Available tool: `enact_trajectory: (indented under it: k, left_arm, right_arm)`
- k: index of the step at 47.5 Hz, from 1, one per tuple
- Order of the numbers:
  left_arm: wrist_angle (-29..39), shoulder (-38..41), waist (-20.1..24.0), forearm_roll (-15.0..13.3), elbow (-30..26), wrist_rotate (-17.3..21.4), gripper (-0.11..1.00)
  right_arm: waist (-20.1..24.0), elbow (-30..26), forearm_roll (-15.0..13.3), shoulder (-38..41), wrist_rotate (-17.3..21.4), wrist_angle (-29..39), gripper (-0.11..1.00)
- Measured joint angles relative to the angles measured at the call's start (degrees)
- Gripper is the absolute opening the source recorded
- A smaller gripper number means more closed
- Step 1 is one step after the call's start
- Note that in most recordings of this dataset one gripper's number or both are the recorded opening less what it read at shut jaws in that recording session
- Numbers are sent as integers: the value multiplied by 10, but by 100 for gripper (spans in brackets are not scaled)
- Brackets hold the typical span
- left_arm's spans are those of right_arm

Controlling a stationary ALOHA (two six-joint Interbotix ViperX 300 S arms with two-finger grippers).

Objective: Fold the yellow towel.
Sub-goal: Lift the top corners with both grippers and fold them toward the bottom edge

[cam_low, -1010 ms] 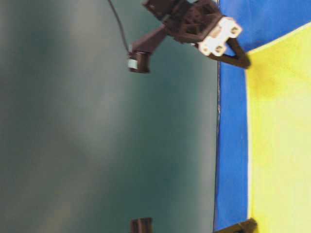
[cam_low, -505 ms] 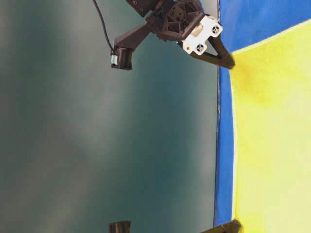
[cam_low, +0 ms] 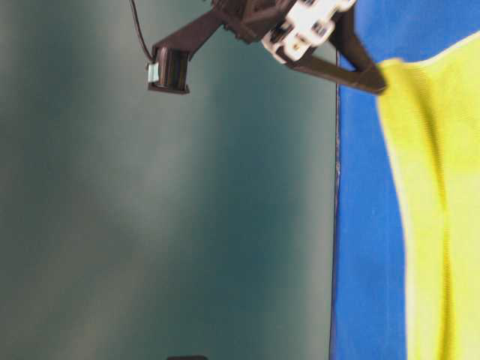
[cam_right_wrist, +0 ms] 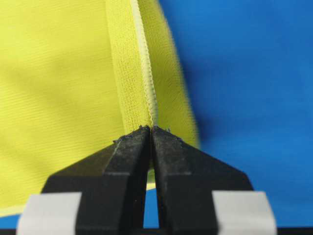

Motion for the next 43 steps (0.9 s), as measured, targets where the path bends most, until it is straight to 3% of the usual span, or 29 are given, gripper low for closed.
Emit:
enact_trajectory:
  k: [13,23,43]
  left_arm:
    - [4,12,-132,0,-6,-96,1]
    - [1,30,-200,0,-23,-122,1]
    - [-18,34,-207,0,-26,-127,1]
  right_arm:
    - [95,7,21,0,37,11,3]
    - [146,9,23,0,83,9,3]
    - [171,10,23,0,99,7,3]
